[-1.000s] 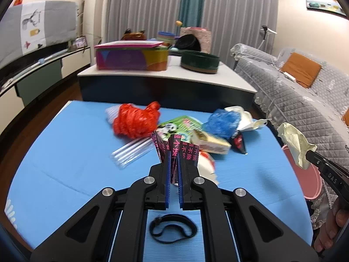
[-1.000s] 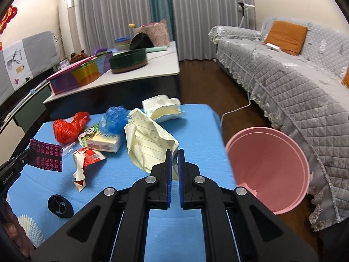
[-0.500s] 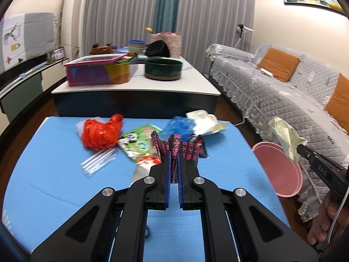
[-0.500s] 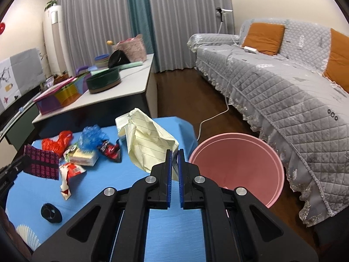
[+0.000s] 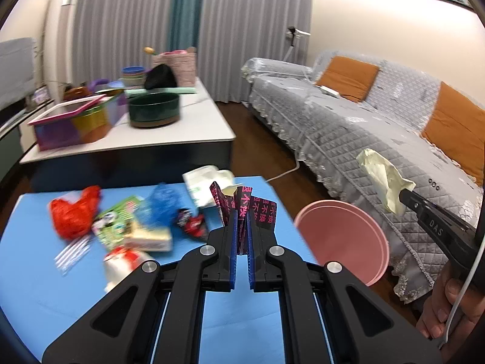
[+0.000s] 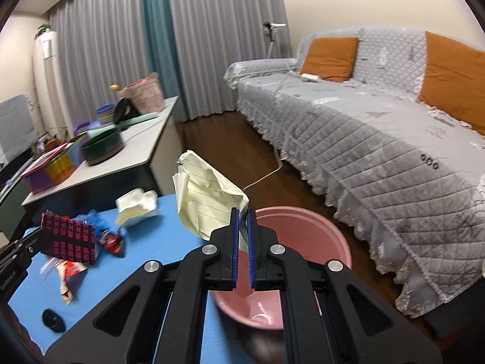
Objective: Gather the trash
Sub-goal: 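Carry the wrapper and tissue over the pink bin with both tools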
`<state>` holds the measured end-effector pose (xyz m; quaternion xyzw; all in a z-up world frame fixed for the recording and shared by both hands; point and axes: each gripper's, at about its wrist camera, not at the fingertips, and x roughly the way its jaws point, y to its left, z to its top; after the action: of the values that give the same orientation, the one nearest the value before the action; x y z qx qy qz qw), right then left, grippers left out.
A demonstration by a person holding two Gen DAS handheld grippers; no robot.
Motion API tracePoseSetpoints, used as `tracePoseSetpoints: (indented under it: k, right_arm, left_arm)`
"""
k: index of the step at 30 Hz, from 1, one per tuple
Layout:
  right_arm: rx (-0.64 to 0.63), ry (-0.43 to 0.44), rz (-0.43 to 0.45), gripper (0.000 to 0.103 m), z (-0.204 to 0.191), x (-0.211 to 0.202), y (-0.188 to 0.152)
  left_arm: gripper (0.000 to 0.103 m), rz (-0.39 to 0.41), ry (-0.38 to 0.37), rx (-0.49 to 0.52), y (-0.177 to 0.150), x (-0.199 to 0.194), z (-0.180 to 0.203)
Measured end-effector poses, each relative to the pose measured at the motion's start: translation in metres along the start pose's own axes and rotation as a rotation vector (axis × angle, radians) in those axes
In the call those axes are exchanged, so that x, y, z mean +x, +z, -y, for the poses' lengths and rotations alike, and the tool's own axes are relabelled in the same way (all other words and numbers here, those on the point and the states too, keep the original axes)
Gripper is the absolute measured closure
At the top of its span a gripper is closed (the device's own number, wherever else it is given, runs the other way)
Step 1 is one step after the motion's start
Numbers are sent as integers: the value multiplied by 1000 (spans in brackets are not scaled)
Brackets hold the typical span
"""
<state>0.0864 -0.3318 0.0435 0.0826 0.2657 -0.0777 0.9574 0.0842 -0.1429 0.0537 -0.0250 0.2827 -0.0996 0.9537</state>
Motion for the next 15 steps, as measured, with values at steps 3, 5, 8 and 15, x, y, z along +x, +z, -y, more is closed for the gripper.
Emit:
tracePoseSetpoints:
  k: [3,5,8,15]
  right_arm:
    - [28,-26,4,97,16,7,7]
    - [48,-44,8,97,27,13,11]
    - [73,-60,8,97,39,19,15]
    - [111,-76,-8,97,59,32,16]
  left_arm:
    - [98,-3,-29,18,6,14,16]
    - [98,-5,-45,27,11,24,25]
    - [98,-7,-68,39,18,38,40]
    - [98,-25,-105,56,22,63,66]
